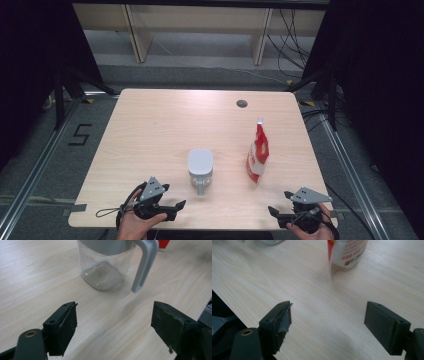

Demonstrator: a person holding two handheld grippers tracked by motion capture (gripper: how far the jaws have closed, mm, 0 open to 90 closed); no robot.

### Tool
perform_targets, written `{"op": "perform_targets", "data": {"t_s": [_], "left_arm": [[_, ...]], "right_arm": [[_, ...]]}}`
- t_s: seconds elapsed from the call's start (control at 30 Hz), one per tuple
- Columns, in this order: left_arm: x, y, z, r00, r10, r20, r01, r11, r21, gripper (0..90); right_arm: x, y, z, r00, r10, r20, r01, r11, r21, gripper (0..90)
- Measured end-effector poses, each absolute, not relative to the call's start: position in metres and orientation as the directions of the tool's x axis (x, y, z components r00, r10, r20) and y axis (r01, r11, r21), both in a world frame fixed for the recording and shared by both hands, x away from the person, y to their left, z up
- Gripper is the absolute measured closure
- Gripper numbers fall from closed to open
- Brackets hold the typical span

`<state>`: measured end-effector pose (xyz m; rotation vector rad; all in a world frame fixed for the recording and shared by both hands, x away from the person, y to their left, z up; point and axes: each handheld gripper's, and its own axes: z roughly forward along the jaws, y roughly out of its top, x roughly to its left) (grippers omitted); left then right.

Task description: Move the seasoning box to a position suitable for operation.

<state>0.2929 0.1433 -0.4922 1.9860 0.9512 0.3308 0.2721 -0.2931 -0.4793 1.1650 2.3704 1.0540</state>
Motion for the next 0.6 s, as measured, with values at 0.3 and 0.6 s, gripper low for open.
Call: {"op": "perform_targets", "data": {"t_s": [0.3, 0.6], "left_arm": [[0.295, 0.127, -0.499, 0.674, 0.731, -0.103, 0.488, -0.337, 0.805, 21.3], [0.296, 0.117, -0.501, 0.680, 0.727, -0.098, 0.478, -0.337, 0.811, 29.3]], "right_arm": [[0.272, -0.293, -0.480, -0.616, 0.786, 0.055, 0.568, 0.395, 0.722, 22.7], [0.272, -0.293, -0.480, -0.618, 0.784, 0.058, 0.569, 0.395, 0.721, 22.6]]}}
